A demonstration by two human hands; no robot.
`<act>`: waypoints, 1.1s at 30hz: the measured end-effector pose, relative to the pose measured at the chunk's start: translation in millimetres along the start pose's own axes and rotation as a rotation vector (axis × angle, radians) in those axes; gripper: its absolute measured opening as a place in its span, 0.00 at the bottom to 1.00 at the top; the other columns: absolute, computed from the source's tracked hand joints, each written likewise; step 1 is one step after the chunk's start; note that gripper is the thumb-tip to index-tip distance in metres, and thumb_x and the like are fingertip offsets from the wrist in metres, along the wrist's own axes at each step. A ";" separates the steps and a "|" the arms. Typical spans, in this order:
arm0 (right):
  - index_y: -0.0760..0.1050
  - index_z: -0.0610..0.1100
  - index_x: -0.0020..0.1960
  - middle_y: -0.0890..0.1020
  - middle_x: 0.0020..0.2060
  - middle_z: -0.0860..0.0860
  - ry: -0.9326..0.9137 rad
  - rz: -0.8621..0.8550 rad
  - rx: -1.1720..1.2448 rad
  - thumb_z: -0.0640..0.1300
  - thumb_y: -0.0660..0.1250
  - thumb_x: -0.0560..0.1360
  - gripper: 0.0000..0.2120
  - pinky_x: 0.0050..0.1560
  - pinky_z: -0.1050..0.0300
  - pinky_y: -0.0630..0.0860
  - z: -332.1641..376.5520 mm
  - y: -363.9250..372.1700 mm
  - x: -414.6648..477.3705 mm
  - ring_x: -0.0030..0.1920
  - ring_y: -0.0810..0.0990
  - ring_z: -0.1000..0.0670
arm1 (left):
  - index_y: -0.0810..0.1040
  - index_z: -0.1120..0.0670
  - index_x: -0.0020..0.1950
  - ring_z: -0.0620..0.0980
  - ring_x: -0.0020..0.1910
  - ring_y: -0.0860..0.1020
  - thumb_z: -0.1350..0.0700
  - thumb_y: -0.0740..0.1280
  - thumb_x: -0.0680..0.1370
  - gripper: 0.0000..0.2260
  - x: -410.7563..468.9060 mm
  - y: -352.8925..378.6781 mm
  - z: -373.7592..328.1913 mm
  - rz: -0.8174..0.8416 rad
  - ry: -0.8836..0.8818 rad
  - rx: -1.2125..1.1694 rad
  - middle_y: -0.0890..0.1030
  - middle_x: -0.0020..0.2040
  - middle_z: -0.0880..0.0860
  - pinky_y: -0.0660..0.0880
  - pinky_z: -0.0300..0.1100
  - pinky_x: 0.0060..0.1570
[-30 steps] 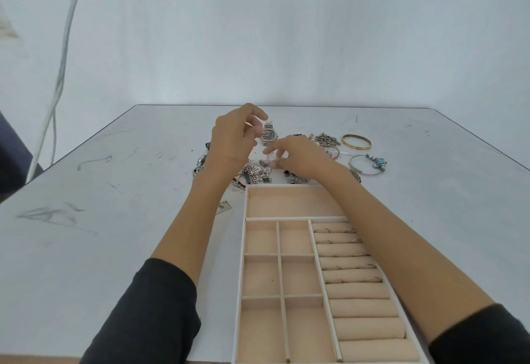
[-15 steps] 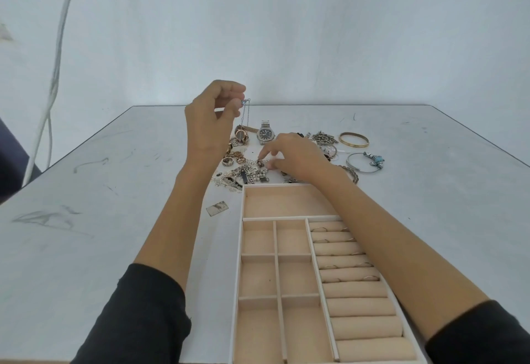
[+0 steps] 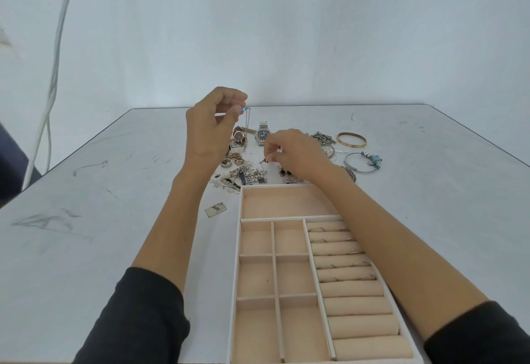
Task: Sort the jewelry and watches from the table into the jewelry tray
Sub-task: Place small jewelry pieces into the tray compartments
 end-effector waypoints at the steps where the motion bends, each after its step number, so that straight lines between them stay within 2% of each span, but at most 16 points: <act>1: 0.76 0.50 0.44 0.81 0.46 0.54 0.030 -0.009 0.065 0.42 0.65 0.75 0.04 0.43 0.57 0.66 -0.1 -1.8 0.3 0.45 0.73 0.54 | 0.79 0.52 0.52 0.40 0.42 0.78 0.64 0.64 0.77 0.09 -0.3 -0.4 -0.2 -0.001 -0.004 -0.001 0.82 0.45 0.47 0.73 0.31 0.44; 4: 0.76 0.47 0.44 0.81 0.45 0.53 0.087 -0.033 0.280 0.42 0.66 0.75 0.02 0.43 0.58 0.70 1.4 -8.1 0.4 0.40 0.73 0.55 | 0.79 0.53 0.52 0.40 0.42 0.78 0.64 0.65 0.77 0.09 -0.1 -2.2 -1.3 -0.006 -0.017 -0.010 0.82 0.45 0.47 0.74 0.32 0.44; 6: 0.78 0.44 0.45 0.80 0.40 0.54 0.123 -0.068 0.453 0.41 0.68 0.75 0.01 0.40 0.63 0.69 3.6 -13.8 -1.6 0.38 0.74 0.58 | 0.79 0.53 0.52 0.40 0.42 0.79 0.63 0.65 0.77 0.08 0.9 -3.8 -2.4 -0.011 -0.026 -0.032 0.82 0.45 0.47 0.74 0.33 0.45; 9: 0.78 0.45 0.43 0.80 0.36 0.55 0.185 -0.101 0.688 0.41 0.69 0.74 0.02 0.34 0.70 0.69 7.9 -24.8 -5.6 0.35 0.76 0.59 | 0.80 0.54 0.53 0.43 0.43 0.79 0.63 0.66 0.76 0.08 1.9 -6.5 -3.3 -0.014 -0.045 -0.075 0.82 0.45 0.49 0.77 0.37 0.47; 11: 0.77 0.46 0.41 0.82 0.39 0.51 0.204 -0.107 0.796 0.41 0.69 0.74 0.03 0.36 0.66 0.73 10.8 -31.8 -7.5 0.36 0.78 0.56 | 0.80 0.56 0.54 0.45 0.44 0.80 0.63 0.66 0.76 0.08 2.4 -8.9 -4.6 -0.006 -0.047 -0.096 0.83 0.45 0.51 0.78 0.42 0.49; 16: 0.76 0.36 0.42 0.84 0.42 0.39 0.165 -0.112 0.967 0.33 0.68 0.73 0.01 0.40 0.57 0.78 24.3 -53.5 -16.0 0.35 0.81 0.53 | 0.79 0.55 0.56 0.48 0.45 0.80 0.62 0.68 0.76 0.09 4.3 -17.6 -11.8 0.017 -0.069 -0.181 0.84 0.45 0.52 0.78 0.45 0.53; 19: 0.75 0.35 0.44 0.83 0.43 0.34 0.113 -0.096 0.998 0.31 0.68 0.72 0.02 0.39 0.55 0.78 32.5 -66.9 -23.7 0.32 0.82 0.53 | 0.78 0.55 0.57 0.47 0.46 0.81 0.62 0.69 0.77 0.10 3.7 -21.9 -18.1 0.032 -0.082 -0.231 0.85 0.44 0.50 0.78 0.43 0.52; 21: 0.77 0.35 0.46 0.84 0.41 0.36 0.073 -0.052 1.000 0.31 0.70 0.72 0.04 0.38 0.57 0.78 34.9 -74.8 -29.8 0.32 0.81 0.51 | 0.77 0.56 0.59 0.46 0.47 0.82 0.62 0.69 0.76 0.11 3.3 -25.0 -22.7 0.063 -0.094 -0.271 0.85 0.44 0.50 0.78 0.40 0.50; 25: 0.80 0.37 0.55 0.84 0.40 0.41 -0.007 0.106 0.948 0.32 0.71 0.71 0.12 0.43 0.57 0.79 36.5 -83.5 -48.5 0.37 0.81 0.48 | 0.77 0.55 0.59 0.47 0.49 0.82 0.61 0.71 0.75 0.13 2.5 -31.5 -28.8 0.168 -0.122 -0.297 0.85 0.42 0.49 0.76 0.38 0.51; 29: 0.81 0.35 0.53 0.84 0.42 0.38 -0.030 0.175 0.854 0.33 0.71 0.72 0.10 0.47 0.55 0.81 41.3 -87.1 -66.7 0.39 0.83 0.47 | 0.78 0.53 0.57 0.48 0.49 0.82 0.60 0.72 0.74 0.13 0.5 -37.5 -32.8 0.223 -0.128 -0.311 0.86 0.42 0.50 0.77 0.42 0.55; 33: 0.82 0.36 0.49 0.85 0.41 0.41 -0.034 0.276 0.750 0.34 0.72 0.72 0.06 0.47 0.54 0.81 45.2 -85.5 -77.5 0.39 0.83 0.50 | 0.79 0.52 0.55 0.50 0.47 0.81 0.61 0.72 0.72 0.13 -2.0 -42.7 -36.7 0.309 -0.137 -0.338 0.85 0.41 0.49 0.77 0.41 0.53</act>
Point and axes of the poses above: each hand's wrist, its own x-axis towards the middle knuckle, its own y-axis out of the palm, z = x × y, the point moved 1 cm from there along x, towards the middle knuckle
